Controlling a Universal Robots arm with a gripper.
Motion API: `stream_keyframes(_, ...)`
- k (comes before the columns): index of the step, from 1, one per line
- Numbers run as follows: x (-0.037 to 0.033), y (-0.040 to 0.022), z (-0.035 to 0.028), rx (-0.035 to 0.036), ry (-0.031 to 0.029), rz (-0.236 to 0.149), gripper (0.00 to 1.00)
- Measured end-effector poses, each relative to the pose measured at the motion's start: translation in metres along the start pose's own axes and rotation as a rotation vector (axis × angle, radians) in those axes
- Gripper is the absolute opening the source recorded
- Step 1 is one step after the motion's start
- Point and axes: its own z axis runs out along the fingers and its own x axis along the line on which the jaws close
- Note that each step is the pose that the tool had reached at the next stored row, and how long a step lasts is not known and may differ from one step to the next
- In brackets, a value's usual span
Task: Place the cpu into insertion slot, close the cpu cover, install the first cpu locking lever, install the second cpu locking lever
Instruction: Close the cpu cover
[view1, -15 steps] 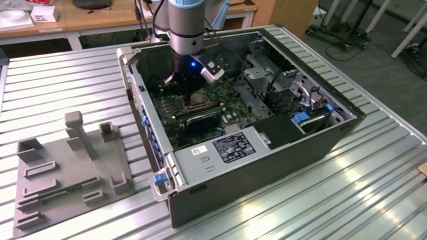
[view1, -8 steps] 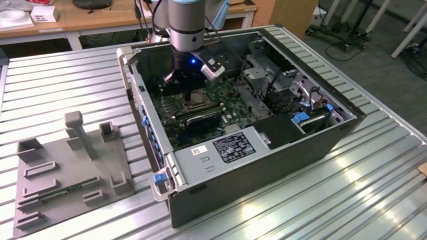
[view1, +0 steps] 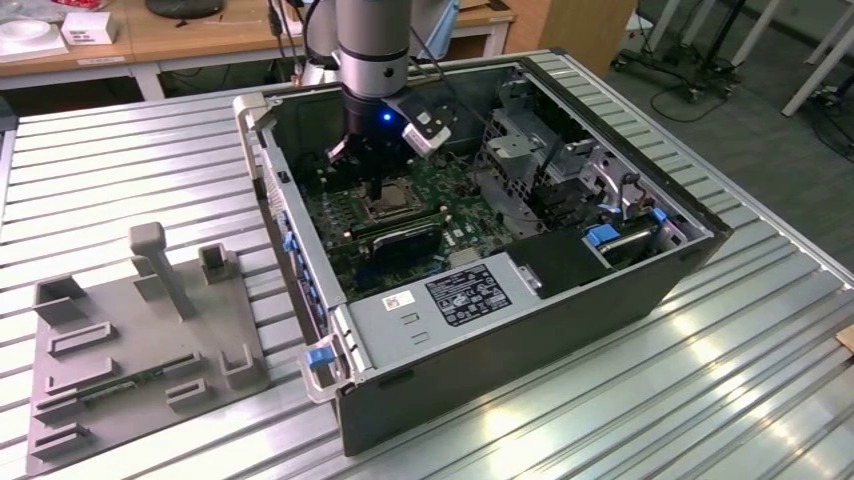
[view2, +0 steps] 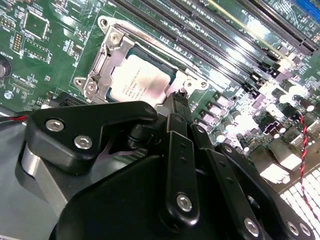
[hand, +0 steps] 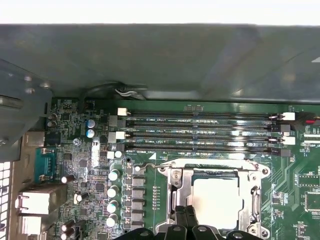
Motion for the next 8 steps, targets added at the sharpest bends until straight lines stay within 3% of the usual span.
stream_keyframes(8, -0.0094, -0.0002, 0.0002, 0.0001, 0.0002, 0.000, 0.10)
